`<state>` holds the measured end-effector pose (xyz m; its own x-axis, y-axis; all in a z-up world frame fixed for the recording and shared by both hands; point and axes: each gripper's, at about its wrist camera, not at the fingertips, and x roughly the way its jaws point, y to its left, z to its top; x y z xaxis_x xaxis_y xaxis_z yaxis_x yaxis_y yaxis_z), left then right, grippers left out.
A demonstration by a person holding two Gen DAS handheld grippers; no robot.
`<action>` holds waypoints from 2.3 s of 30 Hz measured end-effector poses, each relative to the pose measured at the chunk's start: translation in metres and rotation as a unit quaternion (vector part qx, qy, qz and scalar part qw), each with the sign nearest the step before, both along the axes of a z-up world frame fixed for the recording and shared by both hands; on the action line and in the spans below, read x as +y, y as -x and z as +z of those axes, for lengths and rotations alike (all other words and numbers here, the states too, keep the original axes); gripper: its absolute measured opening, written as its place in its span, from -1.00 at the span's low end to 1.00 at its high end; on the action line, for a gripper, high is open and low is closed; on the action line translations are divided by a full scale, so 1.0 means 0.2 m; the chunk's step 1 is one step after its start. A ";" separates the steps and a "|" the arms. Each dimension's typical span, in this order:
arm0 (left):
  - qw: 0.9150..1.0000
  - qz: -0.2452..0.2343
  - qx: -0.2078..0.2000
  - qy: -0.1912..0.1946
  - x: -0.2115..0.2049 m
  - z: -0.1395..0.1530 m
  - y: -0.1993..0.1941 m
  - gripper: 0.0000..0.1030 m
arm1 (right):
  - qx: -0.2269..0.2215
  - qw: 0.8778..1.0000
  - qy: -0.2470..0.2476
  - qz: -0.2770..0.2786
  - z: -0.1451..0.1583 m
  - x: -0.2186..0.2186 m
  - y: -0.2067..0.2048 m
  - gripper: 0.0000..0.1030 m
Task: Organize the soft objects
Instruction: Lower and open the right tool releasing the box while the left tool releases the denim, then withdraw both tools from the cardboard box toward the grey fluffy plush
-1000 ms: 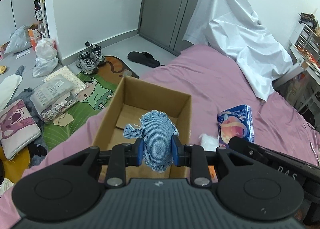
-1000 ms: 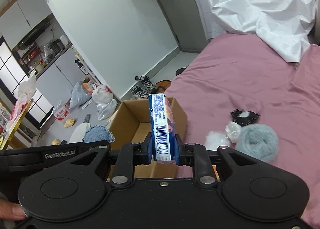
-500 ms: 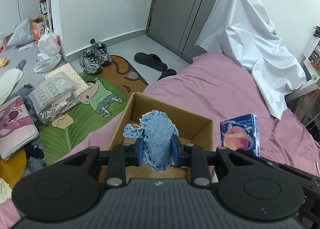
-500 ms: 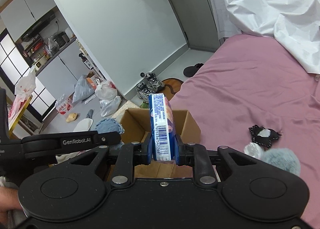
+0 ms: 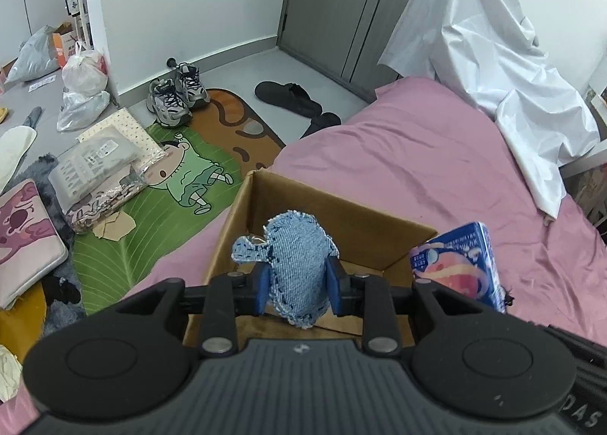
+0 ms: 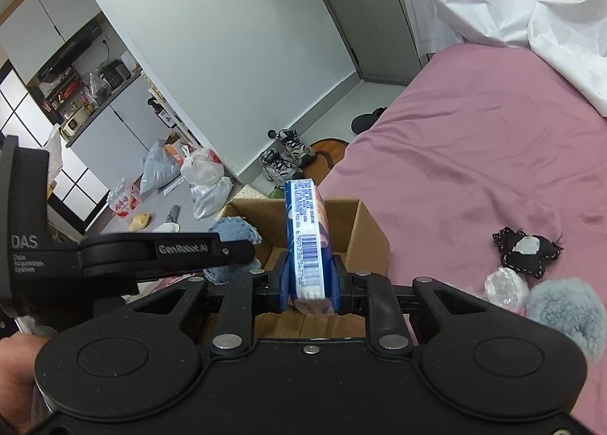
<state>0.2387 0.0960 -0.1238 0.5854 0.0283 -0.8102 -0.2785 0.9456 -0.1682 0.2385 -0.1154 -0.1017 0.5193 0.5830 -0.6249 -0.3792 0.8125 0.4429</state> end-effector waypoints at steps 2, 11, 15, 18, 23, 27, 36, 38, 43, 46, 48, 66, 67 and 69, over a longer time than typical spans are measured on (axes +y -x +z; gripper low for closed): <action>1.000 -0.001 0.006 0.002 0.01 -0.02 -0.01 -0.41 | 0.002 1.000 -0.003 -0.001 -0.01 0.00 -0.01 -0.60; 1.000 -0.002 -0.006 -0.005 0.04 0.03 0.00 0.26 | -0.009 1.000 -0.016 0.003 0.01 0.04 -0.04 -0.60; 1.000 -0.007 -0.008 0.005 0.05 0.05 0.03 0.29 | -0.008 1.000 -0.019 0.004 -0.01 0.07 -0.05 -0.60; 1.000 -0.002 -0.008 0.005 0.07 0.07 0.05 0.43 | -0.007 1.000 -0.021 0.002 -0.03 0.09 -0.06 -0.59; 1.000 0.011 -0.016 0.004 0.11 0.09 0.08 0.49 | -0.017 1.000 -0.023 -0.009 -0.03 0.10 -0.06 -0.13; 1.000 0.010 -0.007 0.009 0.12 0.09 0.08 0.58 | -0.024 0.999 -0.025 -0.024 -0.01 0.06 -0.06 0.16; 1.000 0.019 -0.003 0.004 0.11 0.15 0.16 0.87 | -0.027 0.998 -0.034 -0.046 0.05 -0.05 -0.03 0.48; 1.000 0.021 -0.003 0.000 0.10 0.17 0.18 0.90 | -0.029 0.998 -0.033 -0.045 0.06 -0.05 -0.01 0.54; 1.000 0.023 -0.008 -0.007 0.06 0.22 0.22 0.91 | -0.026 0.998 -0.026 -0.040 0.10 -0.10 0.03 0.61; 1.000 0.026 -0.012 -0.009 0.05 0.25 0.24 0.92 | -0.021 0.999 -0.015 -0.036 0.12 -0.14 0.06 0.64; 0.999 0.030 -0.013 -0.008 0.04 0.26 0.26 0.93 | -0.016 0.999 -0.005 -0.035 0.12 -0.16 0.08 0.65; 1.000 0.023 -0.010 -0.013 -0.18 0.34 0.37 0.99 | 0.019 0.999 0.011 -0.048 0.17 -0.45 0.16 0.79; 1.000 0.022 -0.010 -0.014 -0.20 0.34 0.38 0.99 | 0.019 0.998 0.010 -0.051 0.17 -0.47 0.17 0.79; 1.000 0.020 -0.010 -0.015 -0.22 0.35 0.39 0.99 | 0.022 0.998 0.008 -0.054 0.17 -0.50 0.17 0.80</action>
